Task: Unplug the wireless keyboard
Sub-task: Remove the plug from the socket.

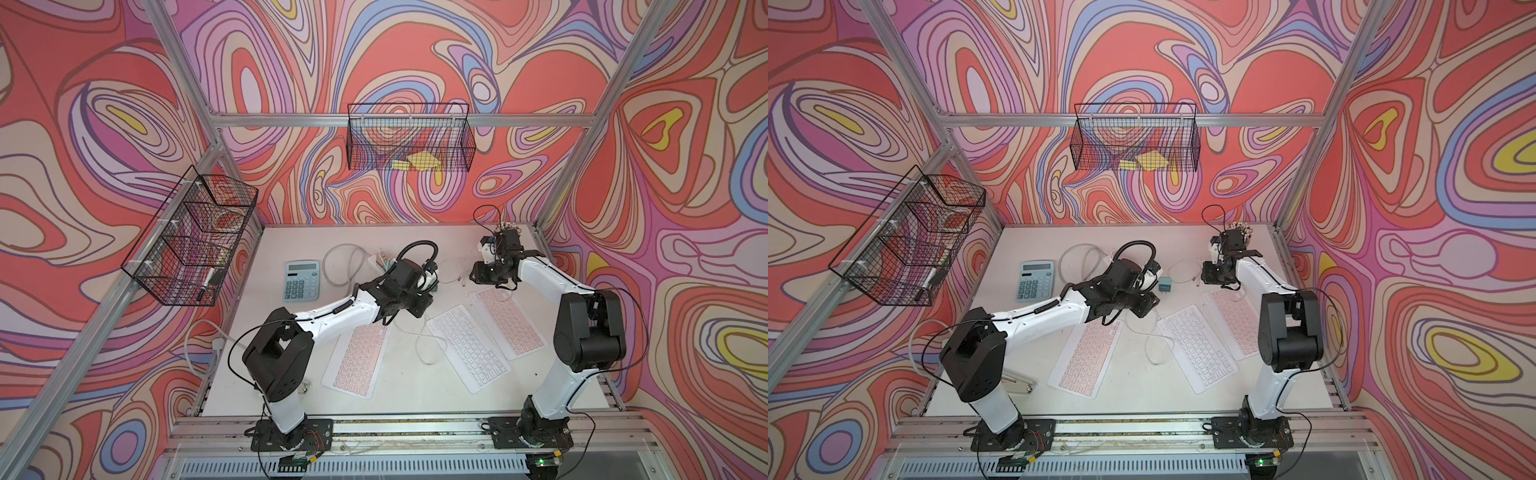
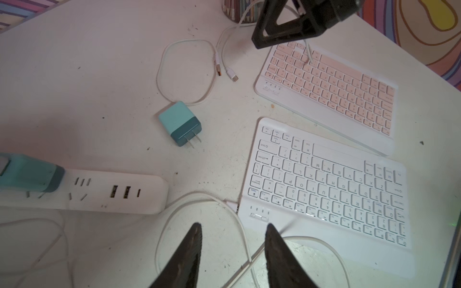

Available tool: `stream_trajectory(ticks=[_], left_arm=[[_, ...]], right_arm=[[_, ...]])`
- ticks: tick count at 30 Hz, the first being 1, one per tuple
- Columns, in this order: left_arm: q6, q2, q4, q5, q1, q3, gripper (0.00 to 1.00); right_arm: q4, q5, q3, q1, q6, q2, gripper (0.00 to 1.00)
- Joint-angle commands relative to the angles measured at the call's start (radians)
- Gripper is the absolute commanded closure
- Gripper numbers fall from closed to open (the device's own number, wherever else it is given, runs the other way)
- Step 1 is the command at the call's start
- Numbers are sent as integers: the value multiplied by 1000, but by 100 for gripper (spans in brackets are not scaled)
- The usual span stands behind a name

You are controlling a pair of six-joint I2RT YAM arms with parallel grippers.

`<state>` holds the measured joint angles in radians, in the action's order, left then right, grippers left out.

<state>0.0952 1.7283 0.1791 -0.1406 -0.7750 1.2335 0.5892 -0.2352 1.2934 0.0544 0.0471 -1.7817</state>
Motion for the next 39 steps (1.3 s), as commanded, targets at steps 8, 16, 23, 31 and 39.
stream_trajectory(ticks=[8,16,23,31,39], left_arm=[[191,-101,-59,-47,140,-113,58],[288,-166,-76,-47,235,-188,59],[360,-202,-101,-80,316,-249,60],[419,-183,-138,-163,384,-261,60],[423,-128,-141,-178,403,-233,61]], right_arm=[[-126,-138,-83,44,48,117,63],[-228,-122,-100,175,41,71,66],[-352,-96,-96,290,11,16,68],[-419,-89,-59,355,-44,-74,68],[-392,-30,-32,356,-37,-131,68]])
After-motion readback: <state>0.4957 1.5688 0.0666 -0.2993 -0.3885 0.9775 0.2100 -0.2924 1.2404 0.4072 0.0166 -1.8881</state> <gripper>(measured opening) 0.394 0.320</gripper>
